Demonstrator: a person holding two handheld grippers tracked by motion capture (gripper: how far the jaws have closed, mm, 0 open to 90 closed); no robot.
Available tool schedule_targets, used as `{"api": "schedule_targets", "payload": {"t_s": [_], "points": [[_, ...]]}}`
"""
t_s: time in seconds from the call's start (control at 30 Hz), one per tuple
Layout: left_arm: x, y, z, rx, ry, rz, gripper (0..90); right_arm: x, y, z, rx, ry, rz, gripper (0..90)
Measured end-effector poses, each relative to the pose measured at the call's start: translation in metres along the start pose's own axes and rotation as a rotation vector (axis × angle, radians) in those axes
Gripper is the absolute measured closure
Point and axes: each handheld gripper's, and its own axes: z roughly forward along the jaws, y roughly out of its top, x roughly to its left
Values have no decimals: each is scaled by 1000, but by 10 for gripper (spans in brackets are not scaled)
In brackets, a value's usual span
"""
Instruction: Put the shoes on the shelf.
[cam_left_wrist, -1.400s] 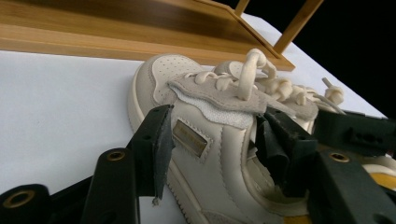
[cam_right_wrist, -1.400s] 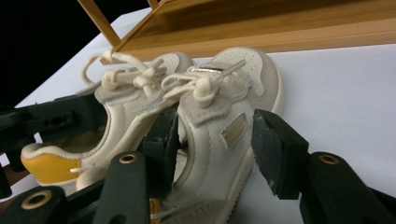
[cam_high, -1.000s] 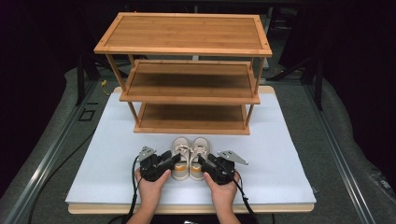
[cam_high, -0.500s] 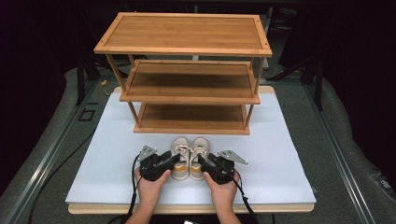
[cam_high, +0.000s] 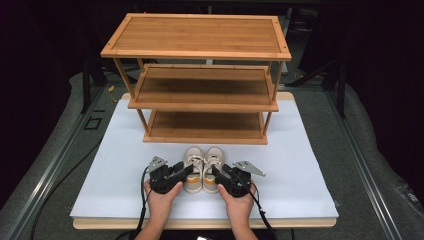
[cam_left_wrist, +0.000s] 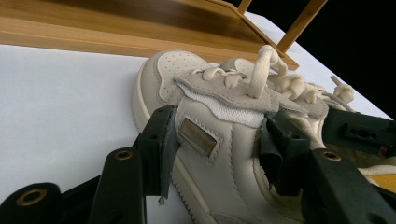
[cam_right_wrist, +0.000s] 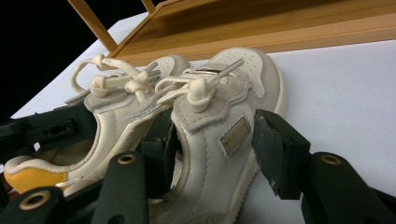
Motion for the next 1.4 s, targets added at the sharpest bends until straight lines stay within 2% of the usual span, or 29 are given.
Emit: {"api": "schedule_targets", "payload": {"t_s": [0.2, 0.37, 0.4, 0.53, 0.6, 0.67, 0.77, 0.8, 0.9, 0.93, 1.27, 1.4], "points": [[0, 0, 0, 0, -2, -3, 501, 0, -1, 1, -14, -4, 0, 506], [-1, 0, 0, -4, 4, -6, 501, 1, -1, 0, -5, -7, 3, 508], [-1, 0, 0, -3, 6, -7, 500, 2, -1, 1, -24, -12, 5, 510], [-2, -1, 0, -8, 10, -11, 502, 2, -1, 0, -10, -16, 8, 513], [-2, -1, 0, -8, 10, -15, 504, 2, -1, 0, -8, -2, 9, 516], [-2, -1, 0, -12, 13, -18, 507, 4, -1, 0, -14, -18, 13, 521], [-4, -2, 0, -20, 23, -17, 511, 4, -2, 0, -14, -16, 15, 524], [-4, -2, 0, -23, 25, -17, 517, 5, -2, 0, -30, -32, 13, 533], [-5, -2, 0, -27, 26, -18, 519, 5, -2, -1, -17, -9, 9, 537], [-5, -2, 0, -28, 26, -21, 521, 6, -2, -1, -22, -31, 9, 541], [-6, -2, -1, -29, 26, -19, 523, 7, -3, -1, -42, -31, 16, 551], [-7, -2, -1, -29, 27, -21, 523, 8, -3, -2, -30, -33, 17, 551]]}}
